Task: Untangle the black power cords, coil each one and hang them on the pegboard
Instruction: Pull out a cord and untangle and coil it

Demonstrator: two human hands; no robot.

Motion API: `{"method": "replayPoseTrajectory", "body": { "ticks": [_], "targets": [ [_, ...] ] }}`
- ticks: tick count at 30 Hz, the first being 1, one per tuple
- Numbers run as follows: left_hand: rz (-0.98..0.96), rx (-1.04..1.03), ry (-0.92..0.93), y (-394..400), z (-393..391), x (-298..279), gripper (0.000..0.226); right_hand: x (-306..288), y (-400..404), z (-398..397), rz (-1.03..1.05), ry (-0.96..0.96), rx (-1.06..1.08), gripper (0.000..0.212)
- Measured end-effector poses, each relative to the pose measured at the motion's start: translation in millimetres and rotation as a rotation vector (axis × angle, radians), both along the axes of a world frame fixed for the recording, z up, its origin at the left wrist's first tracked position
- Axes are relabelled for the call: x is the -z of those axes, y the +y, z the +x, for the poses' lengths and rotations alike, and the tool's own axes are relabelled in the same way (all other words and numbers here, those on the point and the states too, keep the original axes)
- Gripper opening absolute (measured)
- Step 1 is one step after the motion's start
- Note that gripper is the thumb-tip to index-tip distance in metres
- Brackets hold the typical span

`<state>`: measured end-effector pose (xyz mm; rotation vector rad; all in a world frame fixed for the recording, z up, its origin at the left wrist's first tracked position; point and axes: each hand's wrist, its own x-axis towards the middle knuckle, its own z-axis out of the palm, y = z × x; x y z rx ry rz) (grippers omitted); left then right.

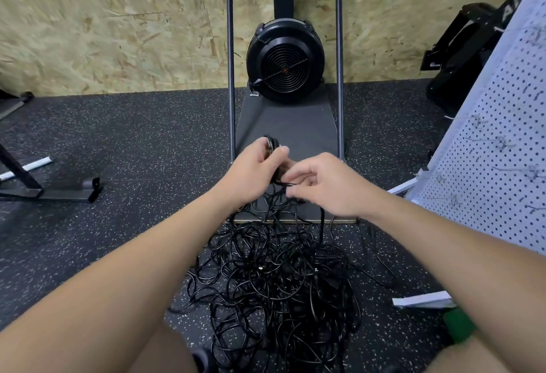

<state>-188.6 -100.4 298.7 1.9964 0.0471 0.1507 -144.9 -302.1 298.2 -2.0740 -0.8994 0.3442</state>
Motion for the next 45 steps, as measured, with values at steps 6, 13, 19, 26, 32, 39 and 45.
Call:
{"method": "replayPoseTrajectory", "body": {
  "ticks": [6, 13, 19, 26, 32, 39, 45],
  "targets": [
    [0.062, 0.163, 0.170, -9.4, -0.5, -9.0, 0.047, -10.1, -6.3, 0.5, 0.002, -0.225, 0.173, 0.033],
    [-0.240, 0.410, 0.273, 1.5, -12.8, -12.3, 0.033, -3.9, -12.6, 7.2, 0.148, 0.094, 0.051, 0.038],
    [-0.523, 0.275, 0.229, 19.7, -6.0, -5.5, 0.020, 25.2, -20.8, 16.7, -0.004, 0.320, 0.092, 0.025],
    [-0.513, 0.276, 0.331, 24.1, -4.5, -6.1, 0.034, 14.6, -21.8, 28.5, 0.433, 0.594, 0.343, 0.023],
    [-0.630, 0.339, 0.345, 6.4, -4.2, -10.2, 0.027, 23.7, -16.0, 29.6, 0.411, 0.564, 0.336, 0.021],
    [-0.859, 0.103, 0.230, 9.5, 6.8, -6.7, 0.025, 57.0, -27.1, 35.9, -0.089, 0.566, 0.181, 0.029],
    [-0.798, 0.178, 0.254, 2.0, 3.4, -6.4, 0.026, 60.2, -6.9, 28.5, 0.138, 0.568, 0.226, 0.076]
  ]
}}
